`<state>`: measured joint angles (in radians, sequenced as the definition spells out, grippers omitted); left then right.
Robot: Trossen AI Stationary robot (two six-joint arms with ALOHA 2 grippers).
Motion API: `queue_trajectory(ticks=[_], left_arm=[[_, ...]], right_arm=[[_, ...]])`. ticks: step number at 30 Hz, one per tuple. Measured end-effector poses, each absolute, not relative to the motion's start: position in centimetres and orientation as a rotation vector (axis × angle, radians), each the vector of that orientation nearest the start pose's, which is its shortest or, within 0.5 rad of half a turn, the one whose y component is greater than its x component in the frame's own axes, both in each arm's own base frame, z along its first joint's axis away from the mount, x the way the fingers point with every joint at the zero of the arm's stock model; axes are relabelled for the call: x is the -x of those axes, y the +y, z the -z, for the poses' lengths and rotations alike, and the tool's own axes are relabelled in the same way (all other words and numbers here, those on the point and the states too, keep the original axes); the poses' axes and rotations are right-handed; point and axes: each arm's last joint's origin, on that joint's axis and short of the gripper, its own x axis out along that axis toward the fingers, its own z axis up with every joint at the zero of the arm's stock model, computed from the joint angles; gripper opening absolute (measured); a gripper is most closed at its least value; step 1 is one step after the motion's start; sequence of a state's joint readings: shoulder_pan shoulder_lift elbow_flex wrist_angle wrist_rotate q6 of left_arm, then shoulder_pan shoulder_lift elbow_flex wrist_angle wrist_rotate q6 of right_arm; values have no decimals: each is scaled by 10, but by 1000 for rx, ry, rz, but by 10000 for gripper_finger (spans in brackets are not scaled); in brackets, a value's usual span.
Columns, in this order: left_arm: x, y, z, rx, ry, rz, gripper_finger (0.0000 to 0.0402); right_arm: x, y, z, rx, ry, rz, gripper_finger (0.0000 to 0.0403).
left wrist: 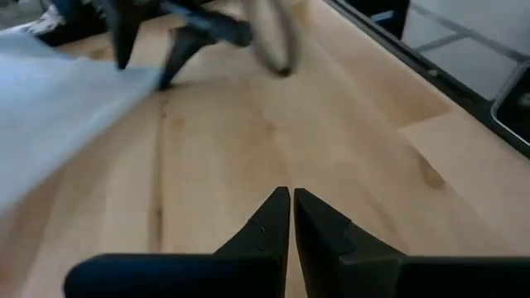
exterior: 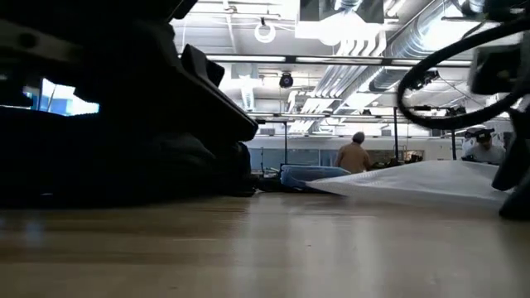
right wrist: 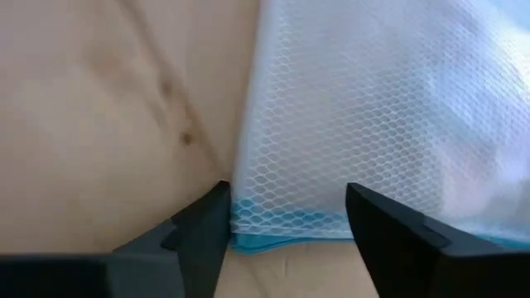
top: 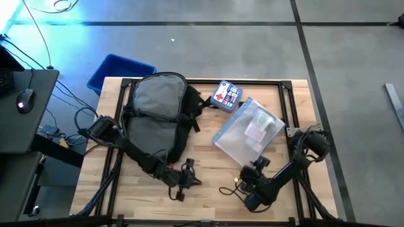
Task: Unpack backpack
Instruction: Open the white zip bag
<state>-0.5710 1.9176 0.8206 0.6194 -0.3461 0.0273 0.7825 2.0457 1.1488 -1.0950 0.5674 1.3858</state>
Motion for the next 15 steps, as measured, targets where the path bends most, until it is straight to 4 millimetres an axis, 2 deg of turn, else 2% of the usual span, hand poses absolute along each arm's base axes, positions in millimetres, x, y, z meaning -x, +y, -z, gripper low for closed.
queue_trajectory(ticks=[3, 7, 8, 13, 15], left_arm=[[-308, -195, -114, -267, 424, 219, 0], [-307, -209, -119, -377, 381, 91, 0], [-306, -213, -121, -413, 370, 61, 0], [-302, -229, -128, -572, 335, 19, 1], [-301, -232, -129, -605, 329, 24, 4]], right_arm=[[-235, 195, -98, 59, 1169, 851, 142], [-252, 192, -98, -28, 1140, 833, 35], [-258, 192, -99, -36, 1130, 814, 18], [-307, 205, -120, -160, 981, 644, 10], [-328, 208, -131, -155, 915, 529, 4]])
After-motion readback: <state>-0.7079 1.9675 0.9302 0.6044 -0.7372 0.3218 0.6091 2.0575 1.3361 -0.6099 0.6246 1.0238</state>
